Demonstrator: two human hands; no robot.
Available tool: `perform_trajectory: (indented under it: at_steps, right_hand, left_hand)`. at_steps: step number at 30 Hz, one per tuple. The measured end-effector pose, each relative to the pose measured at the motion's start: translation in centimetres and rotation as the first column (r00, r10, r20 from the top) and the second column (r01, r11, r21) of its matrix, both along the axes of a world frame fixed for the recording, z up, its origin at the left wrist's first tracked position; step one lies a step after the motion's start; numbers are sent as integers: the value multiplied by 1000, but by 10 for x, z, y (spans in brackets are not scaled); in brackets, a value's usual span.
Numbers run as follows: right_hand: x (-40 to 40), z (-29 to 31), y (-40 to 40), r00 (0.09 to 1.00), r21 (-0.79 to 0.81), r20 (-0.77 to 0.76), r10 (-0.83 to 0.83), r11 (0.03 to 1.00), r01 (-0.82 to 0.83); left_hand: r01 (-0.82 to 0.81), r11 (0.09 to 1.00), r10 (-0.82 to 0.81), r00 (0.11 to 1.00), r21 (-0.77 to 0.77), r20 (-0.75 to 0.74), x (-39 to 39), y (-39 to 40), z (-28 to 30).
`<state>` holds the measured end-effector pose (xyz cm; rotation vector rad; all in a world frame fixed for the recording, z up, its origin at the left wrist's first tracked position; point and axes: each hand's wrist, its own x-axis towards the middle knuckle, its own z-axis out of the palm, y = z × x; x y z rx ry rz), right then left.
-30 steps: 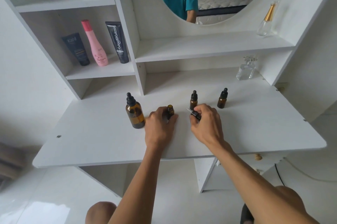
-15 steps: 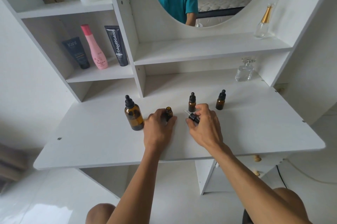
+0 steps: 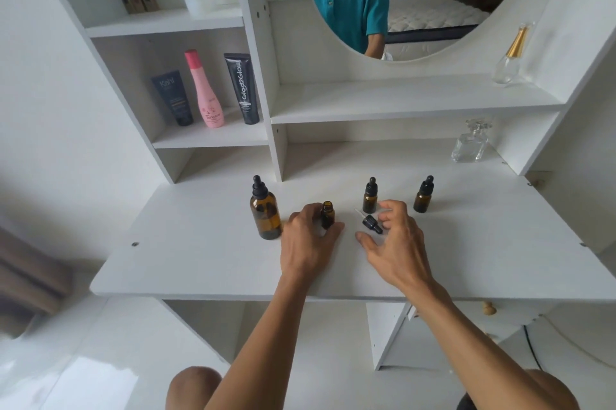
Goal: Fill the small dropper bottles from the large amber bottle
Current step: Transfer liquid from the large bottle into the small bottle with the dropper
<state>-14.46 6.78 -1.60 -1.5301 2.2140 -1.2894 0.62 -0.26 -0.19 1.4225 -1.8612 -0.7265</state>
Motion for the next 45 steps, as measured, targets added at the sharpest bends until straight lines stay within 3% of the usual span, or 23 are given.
perform_trajectory:
  at_steps: [8,11,14,17,22,25,37,45]
  right_hand:
    - [10,15,14,1000,-195,6,-10,981,11]
    - [26,31,9,998,-253,-4,64,965,-63]
    - [48,53,-6,988,-284,-13,157,946,-154]
    - [71,75,-25,965,-247,-11,262,934,-257]
    - [102,97,-57,932,-96,5,363,928,-361]
    - [110,97,-69,926,-31,31,375,927,-374]
    - [118,92,-81,936,-12,21,350,937,-350]
    - [106,108,-88,875,160,-33,482,867,-472]
  left_hand:
    - [-53,999,53,999,8,-11,20,31,-1]
    - [-194,976,182,976,-96,-121,28,39,-2]
    - [-399,901,344,896,-170,-280,37,36,1]
    - [-522,833,450,832,-184,-324,46,22,2]
    - [-338,941,315,891,-14,-327,57,-1,0]
    - [-238,971,218,917,-20,-334,59,-7,2]
    - [-210,977,189,915,-21,-356,60,-10,-6]
    - [-175,984,147,912,-40,-382,62,-9,-2]
